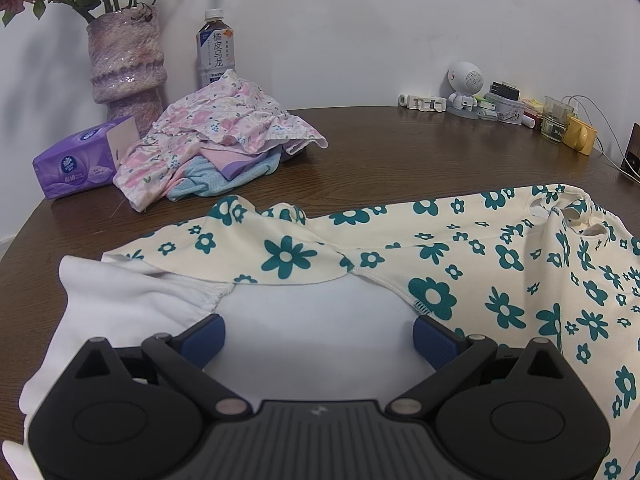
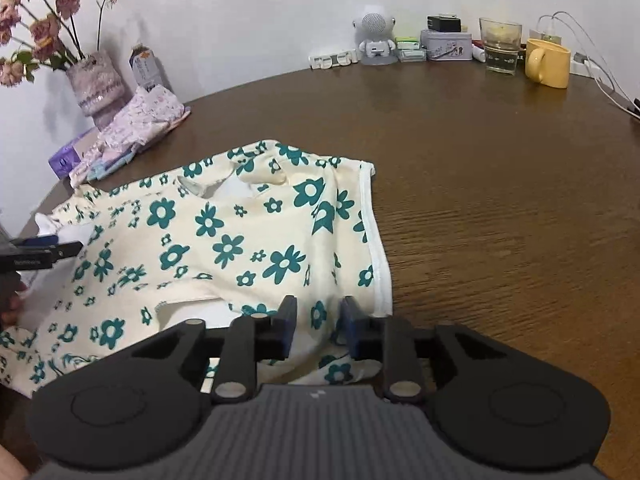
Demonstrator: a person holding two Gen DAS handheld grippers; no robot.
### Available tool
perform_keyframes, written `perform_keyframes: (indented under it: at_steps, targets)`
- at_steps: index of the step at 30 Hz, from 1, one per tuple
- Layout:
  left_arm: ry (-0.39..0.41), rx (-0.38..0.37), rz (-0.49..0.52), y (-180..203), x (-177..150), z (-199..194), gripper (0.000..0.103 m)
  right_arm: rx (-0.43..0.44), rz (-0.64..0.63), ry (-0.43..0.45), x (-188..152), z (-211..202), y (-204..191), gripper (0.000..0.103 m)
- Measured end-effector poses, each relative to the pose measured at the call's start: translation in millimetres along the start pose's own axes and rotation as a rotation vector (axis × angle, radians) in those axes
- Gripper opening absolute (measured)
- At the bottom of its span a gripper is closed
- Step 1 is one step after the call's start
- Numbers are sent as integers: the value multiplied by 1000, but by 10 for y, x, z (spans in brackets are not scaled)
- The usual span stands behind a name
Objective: Fold clothes
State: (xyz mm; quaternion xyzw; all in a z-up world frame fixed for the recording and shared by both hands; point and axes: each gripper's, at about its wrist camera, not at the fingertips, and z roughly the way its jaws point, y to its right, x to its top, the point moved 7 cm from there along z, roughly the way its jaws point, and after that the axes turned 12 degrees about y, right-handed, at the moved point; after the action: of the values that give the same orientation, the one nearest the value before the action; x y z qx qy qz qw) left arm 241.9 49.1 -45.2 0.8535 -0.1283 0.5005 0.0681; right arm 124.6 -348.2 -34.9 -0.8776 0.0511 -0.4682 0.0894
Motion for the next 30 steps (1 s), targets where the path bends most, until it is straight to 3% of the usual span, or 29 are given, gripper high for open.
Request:
perform_keyframes:
  at_steps: [5,7,8,14,15,16,22,24,26,27,28,29,30]
  targets:
    - [0,0,0,1,-1,0,101,25,9,57,116,-153,5,6]
    - [1,0,0,1,-1,-1,101,0,19,8,78,-117,63,26]
    - [1,0,0,1,-1,0,101,-2,17,3,59,-128,68,28]
    - [2,0,0,0,-5,0,101,24,29,12,8,-120,22,28]
    - [2,0,0,0,-5,0,101,18,20,5,-1,-73,9,23]
    - [2,0,0,0,-6,0,101,8,3,-5,-18,-28,-6,5]
    - [2,-1,0,0,-4,1,101,-28,-48,-23,-35,-10,20,4]
    - [2,0,0,1,-5,0,101,-27,-54,-23,-30,-20,-13,7]
    - [3,0,0,0,-4,1,101,-20,-11,-9,3,-38,-16,20]
    - [3,0,0,1,-3,1,101,-13,11,-1,17,-46,-18,33]
    - [3,0,0,0,-3,1,101,-18,1,-5,10,-35,-37,33]
    - [3,0,0,-1,-4,1,101,-22,-8,-9,3,-24,-56,30]
    - [3,0,0,-1,-4,1,101,-33,-36,-26,-24,-4,-75,12]
